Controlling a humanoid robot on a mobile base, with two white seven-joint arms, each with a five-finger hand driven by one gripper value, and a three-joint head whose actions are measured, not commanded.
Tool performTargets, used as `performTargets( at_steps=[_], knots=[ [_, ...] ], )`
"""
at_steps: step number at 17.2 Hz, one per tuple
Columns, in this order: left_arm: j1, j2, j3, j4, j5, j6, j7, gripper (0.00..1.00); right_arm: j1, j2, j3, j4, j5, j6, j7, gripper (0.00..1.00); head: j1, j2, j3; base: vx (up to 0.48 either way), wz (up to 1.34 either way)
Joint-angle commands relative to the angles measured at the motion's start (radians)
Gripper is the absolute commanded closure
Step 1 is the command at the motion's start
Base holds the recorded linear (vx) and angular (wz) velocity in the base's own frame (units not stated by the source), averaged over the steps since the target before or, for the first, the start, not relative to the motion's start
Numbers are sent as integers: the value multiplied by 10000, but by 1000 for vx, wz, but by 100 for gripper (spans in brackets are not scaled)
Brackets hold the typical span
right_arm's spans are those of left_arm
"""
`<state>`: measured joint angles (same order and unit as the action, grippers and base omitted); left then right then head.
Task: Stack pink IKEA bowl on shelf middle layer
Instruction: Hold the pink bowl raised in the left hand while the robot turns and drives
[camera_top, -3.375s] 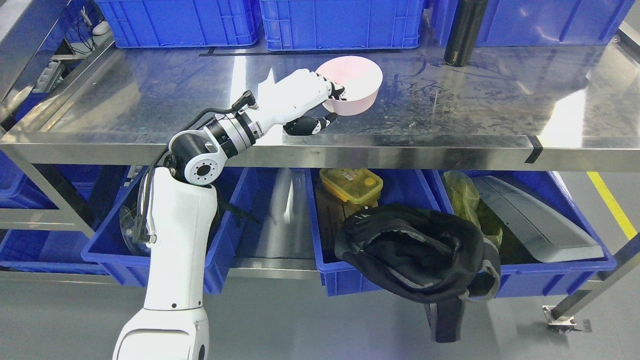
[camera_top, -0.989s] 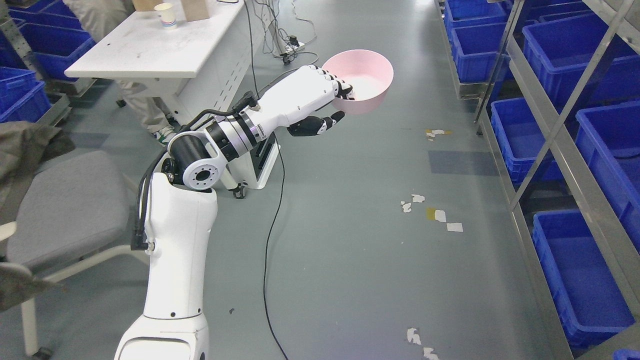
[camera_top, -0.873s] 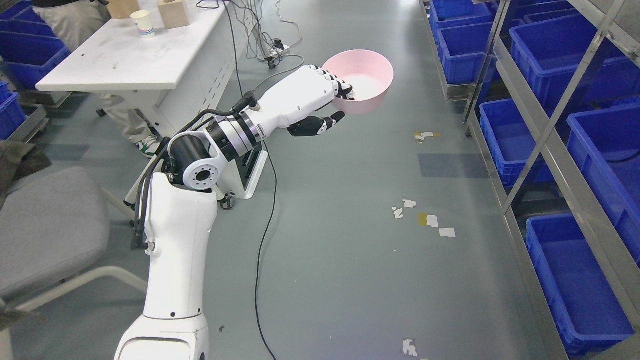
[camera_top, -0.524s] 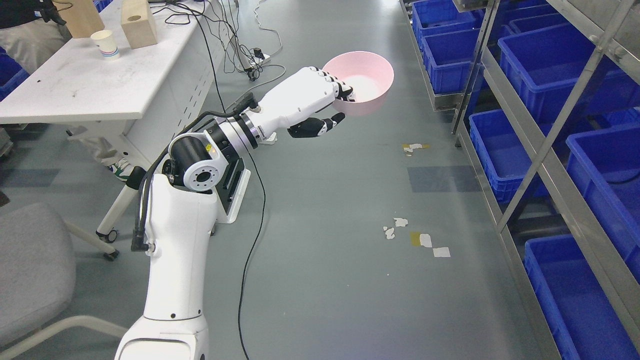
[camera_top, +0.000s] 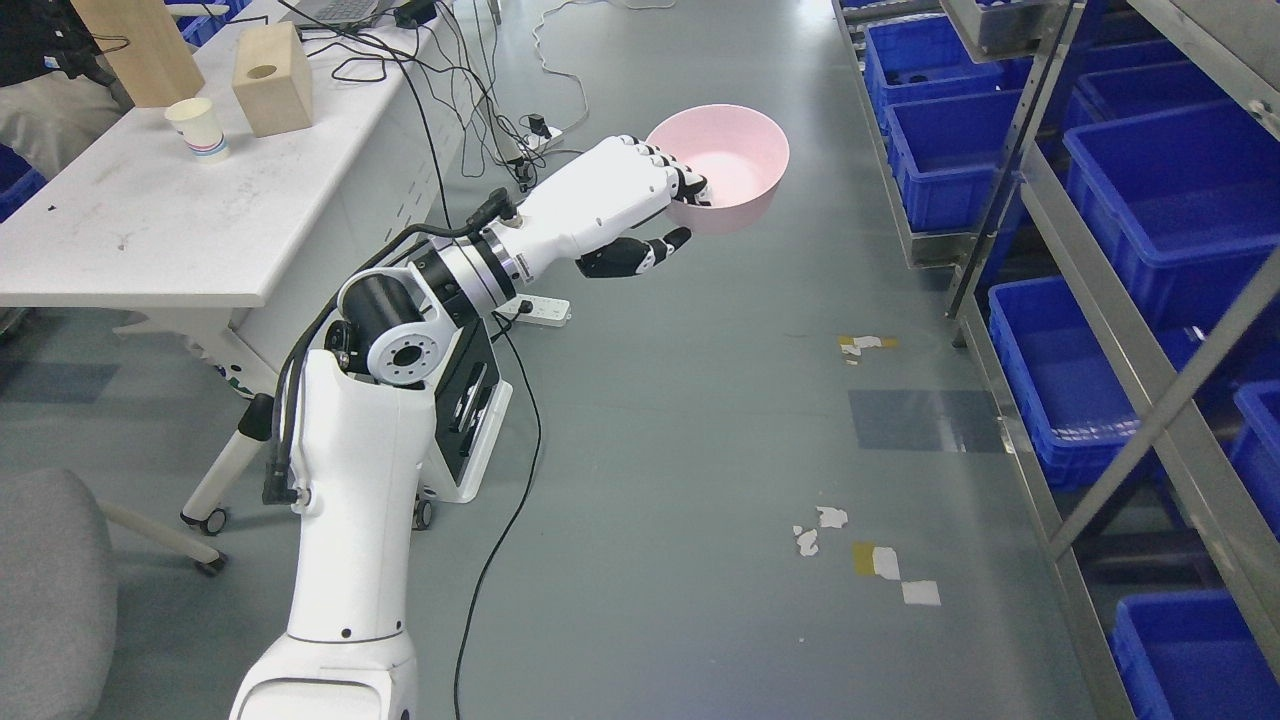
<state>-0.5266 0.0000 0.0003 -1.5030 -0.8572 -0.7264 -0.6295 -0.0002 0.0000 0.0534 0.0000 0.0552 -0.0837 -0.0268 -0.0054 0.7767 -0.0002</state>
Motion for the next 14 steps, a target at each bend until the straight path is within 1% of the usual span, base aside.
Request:
performTargets(
  at_steps=[1, 9, 14],
  knots=[
    [4, 175, 212, 13, 43, -7, 21, 99, 232, -175, 3, -175, 0, 8, 7, 0, 0, 0, 0, 317, 223],
    [-256, 175, -49, 13, 349, -7, 21, 99, 232, -175, 3, -175, 0, 8, 7, 0, 0, 0, 0, 276, 202],
    [-348, 175, -64, -3, 396, 9, -9, 99, 232, -175, 3, -175, -15, 8, 7, 0, 0, 0, 0, 194, 11]
  ],
)
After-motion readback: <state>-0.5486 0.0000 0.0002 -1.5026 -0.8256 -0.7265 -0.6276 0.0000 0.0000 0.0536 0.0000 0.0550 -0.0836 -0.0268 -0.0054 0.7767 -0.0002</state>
